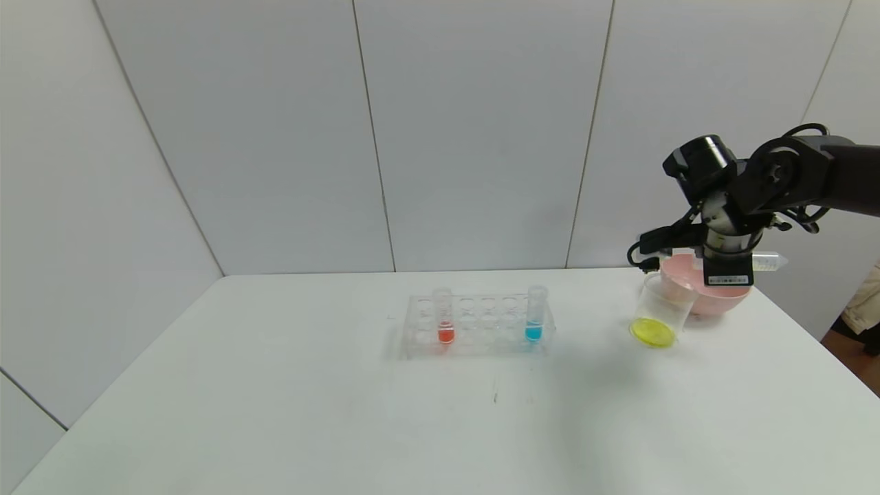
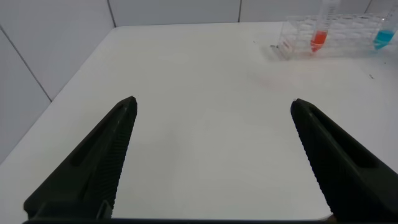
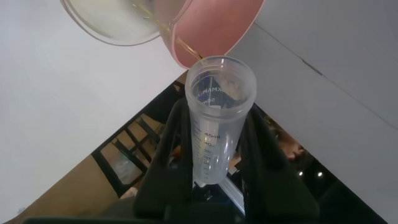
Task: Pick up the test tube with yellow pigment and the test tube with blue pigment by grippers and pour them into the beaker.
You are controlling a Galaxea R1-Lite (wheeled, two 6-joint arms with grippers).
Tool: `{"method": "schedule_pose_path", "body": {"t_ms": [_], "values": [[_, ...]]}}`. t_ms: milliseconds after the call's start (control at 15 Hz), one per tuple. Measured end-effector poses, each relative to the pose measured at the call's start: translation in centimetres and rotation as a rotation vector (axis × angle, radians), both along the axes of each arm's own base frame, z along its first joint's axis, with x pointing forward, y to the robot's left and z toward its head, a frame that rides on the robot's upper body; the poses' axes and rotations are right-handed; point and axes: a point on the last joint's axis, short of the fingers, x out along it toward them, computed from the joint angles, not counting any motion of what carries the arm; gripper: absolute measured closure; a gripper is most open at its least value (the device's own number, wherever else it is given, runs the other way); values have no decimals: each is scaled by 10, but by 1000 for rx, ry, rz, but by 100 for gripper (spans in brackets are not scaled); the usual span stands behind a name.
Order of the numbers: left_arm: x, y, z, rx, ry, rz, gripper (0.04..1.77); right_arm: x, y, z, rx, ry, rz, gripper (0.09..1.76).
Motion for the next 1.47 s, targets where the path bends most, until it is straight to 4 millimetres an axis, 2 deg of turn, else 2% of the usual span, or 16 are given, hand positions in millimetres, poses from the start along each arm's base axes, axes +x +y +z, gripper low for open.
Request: {"method": "schedule_pose_path", "body": {"t_ms": [400, 533, 867, 1000, 1200, 1467], "values": [[0, 0, 0, 0, 0, 0, 5, -3, -4, 4, 6, -2, -8, 134], [0, 0, 0, 0, 0, 0, 5, -3, -6, 7, 61, -18, 12, 134], [0, 0, 0, 0, 0, -1, 5, -3, -28, 15, 517, -74, 62, 134], [0, 0, 0, 0, 0, 0, 5, 1, -40, 24, 744, -159, 69, 134], [0, 0, 0, 0, 0, -1, 5, 9, -68, 39, 977, -324, 65, 134], [0, 0, 0, 0, 0, 0, 5, 17, -103, 49, 1246, -494, -17, 134]]}}
